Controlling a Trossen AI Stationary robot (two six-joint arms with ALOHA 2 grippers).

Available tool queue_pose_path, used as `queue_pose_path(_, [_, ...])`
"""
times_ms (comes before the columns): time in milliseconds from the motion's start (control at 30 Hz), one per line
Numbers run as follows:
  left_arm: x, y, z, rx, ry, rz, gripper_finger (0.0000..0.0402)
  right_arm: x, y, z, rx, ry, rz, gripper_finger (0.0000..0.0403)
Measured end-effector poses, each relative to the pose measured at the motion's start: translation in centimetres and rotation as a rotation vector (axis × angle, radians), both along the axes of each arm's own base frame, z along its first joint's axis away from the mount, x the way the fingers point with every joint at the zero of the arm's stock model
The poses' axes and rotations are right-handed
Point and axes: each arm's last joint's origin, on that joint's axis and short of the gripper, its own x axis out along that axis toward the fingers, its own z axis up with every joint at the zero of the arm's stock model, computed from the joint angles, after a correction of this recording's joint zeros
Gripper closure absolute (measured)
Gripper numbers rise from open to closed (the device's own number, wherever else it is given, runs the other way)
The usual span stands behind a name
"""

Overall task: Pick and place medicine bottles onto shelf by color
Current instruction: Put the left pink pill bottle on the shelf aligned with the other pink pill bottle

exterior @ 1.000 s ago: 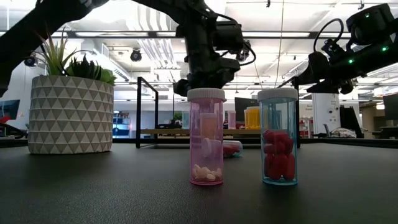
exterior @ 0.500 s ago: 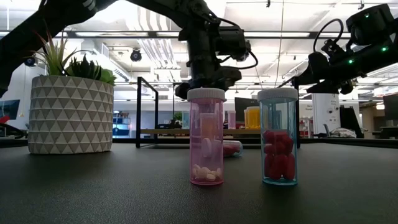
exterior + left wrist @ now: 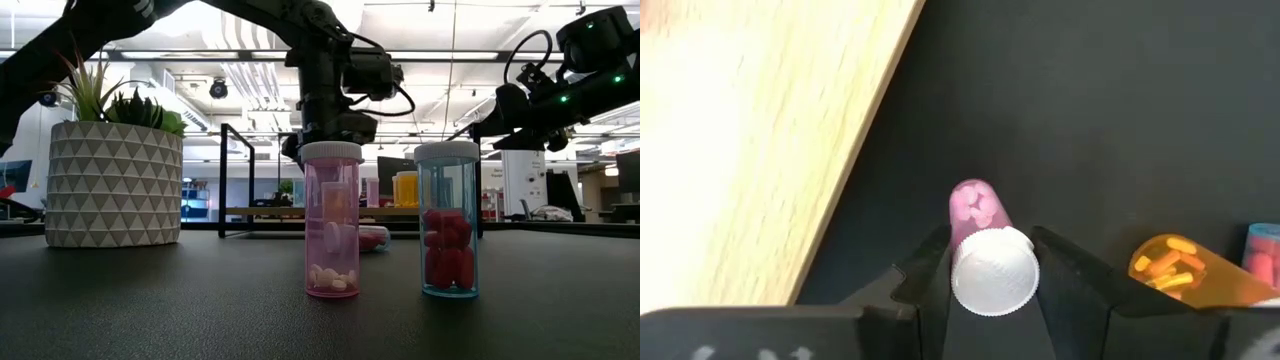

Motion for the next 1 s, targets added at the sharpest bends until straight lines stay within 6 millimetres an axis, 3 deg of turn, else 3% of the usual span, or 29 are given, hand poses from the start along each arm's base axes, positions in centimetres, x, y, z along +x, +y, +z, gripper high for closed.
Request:
queue_pose_path(800, [0.03,-0.09,-0.95,-0.025,-0.011,-0.032,0.0290,0.00,0.00,-0.01,0.000,0.001,0.000,0.0023])
queue_pose_path(1000, [0.00,0.17,-0.95,-0.042,-0.016,0.071,0.0285,0.00,0.00,0.00,0.000,0.000,0.000,0.0023])
